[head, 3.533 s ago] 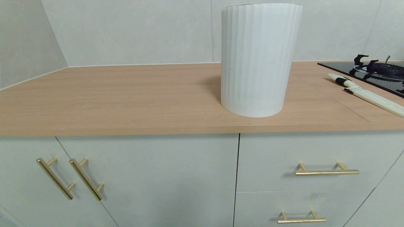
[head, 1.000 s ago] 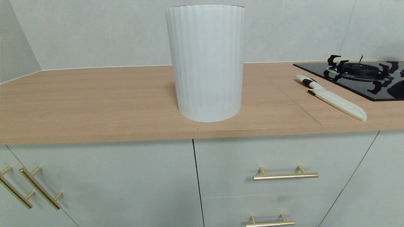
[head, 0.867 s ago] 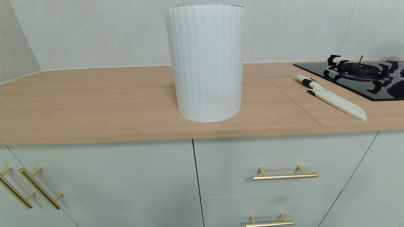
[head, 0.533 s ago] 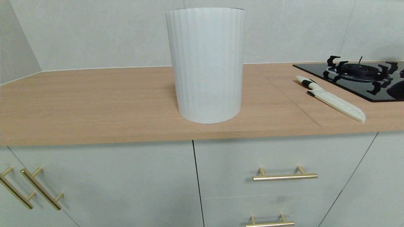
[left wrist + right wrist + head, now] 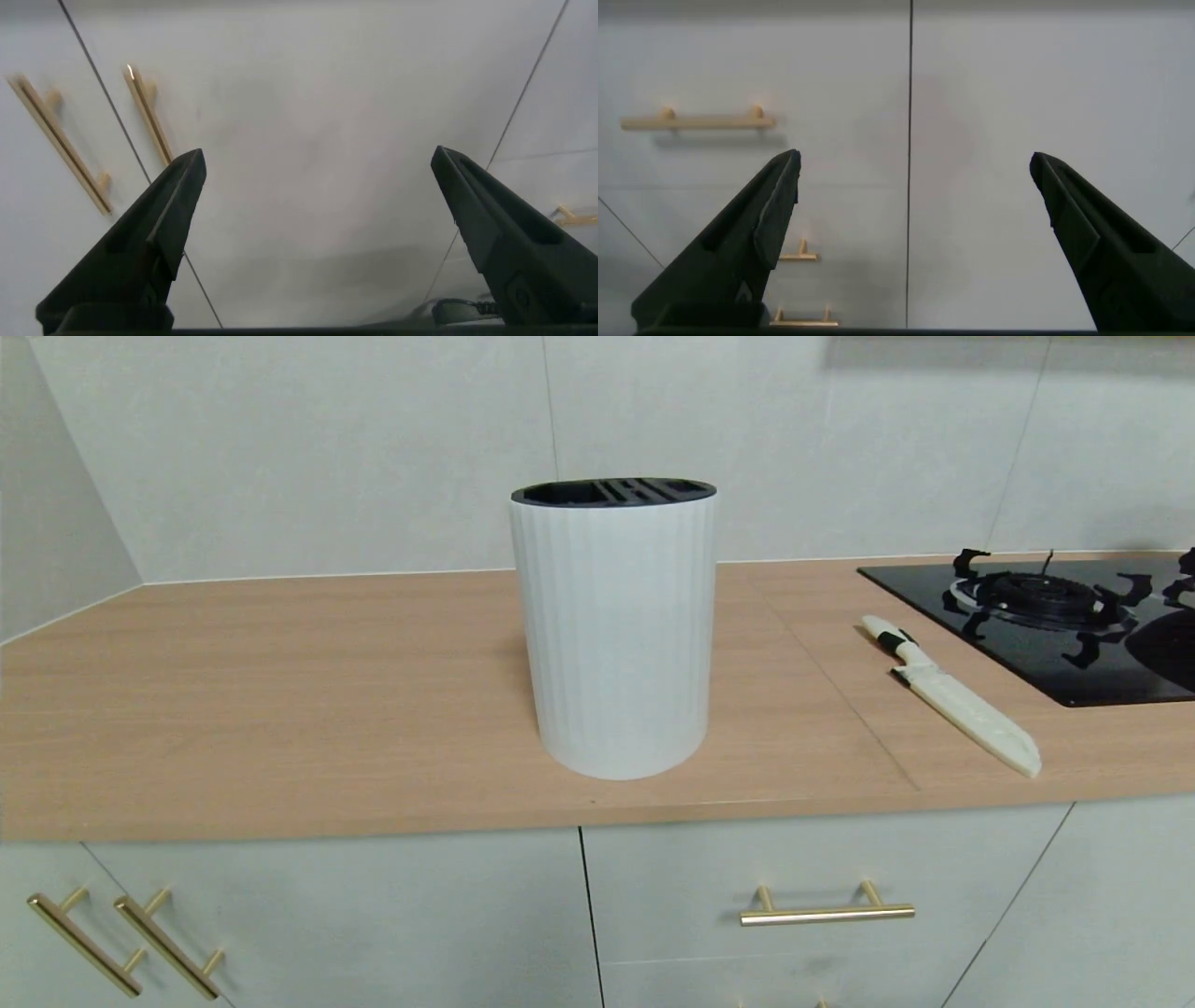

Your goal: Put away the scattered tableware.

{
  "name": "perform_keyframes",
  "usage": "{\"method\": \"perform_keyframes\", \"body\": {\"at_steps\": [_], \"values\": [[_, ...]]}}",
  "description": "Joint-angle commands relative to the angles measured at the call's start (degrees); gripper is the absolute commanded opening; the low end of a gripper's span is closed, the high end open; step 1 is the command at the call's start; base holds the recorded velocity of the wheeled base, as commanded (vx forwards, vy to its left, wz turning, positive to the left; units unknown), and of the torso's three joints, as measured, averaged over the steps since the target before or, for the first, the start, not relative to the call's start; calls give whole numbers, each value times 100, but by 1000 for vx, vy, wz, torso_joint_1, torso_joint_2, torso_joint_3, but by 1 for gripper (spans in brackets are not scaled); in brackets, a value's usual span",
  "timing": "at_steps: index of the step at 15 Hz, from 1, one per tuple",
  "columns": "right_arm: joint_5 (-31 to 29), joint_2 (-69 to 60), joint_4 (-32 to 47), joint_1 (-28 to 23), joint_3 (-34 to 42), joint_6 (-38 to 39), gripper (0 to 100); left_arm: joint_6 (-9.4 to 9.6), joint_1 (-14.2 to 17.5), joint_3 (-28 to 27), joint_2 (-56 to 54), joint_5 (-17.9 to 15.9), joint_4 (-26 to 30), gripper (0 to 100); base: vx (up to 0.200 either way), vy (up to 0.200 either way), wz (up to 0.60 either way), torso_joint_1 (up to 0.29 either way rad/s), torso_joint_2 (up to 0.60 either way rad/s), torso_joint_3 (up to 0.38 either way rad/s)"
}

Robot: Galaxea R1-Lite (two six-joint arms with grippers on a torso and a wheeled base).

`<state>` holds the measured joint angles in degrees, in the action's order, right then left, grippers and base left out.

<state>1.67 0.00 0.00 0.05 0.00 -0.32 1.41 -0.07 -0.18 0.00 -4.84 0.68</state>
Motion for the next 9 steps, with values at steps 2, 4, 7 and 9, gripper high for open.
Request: {"method": "perform_keyframes", "body": {"at_steps": [2, 4, 7, 9], "values": [[9, 9, 0, 4, 0, -3, 100, -1, -1, 1, 0, 1, 2, 100, 0, 0, 0, 178, -483, -293], [0, 9, 0, 4, 0, -3, 100, -1, -1, 1, 0, 1, 2, 100, 0, 0, 0, 183, -476, -286], [9, 9, 0, -5, 0, -3, 100, -1, -1, 1, 0, 1, 2, 100, 0, 0, 0, 196, -483, -287], [0, 9, 0, -5, 0, -3, 100, -1, -1, 9, 0, 1, 2, 100, 0, 0, 0, 200, -486, -281]]}}
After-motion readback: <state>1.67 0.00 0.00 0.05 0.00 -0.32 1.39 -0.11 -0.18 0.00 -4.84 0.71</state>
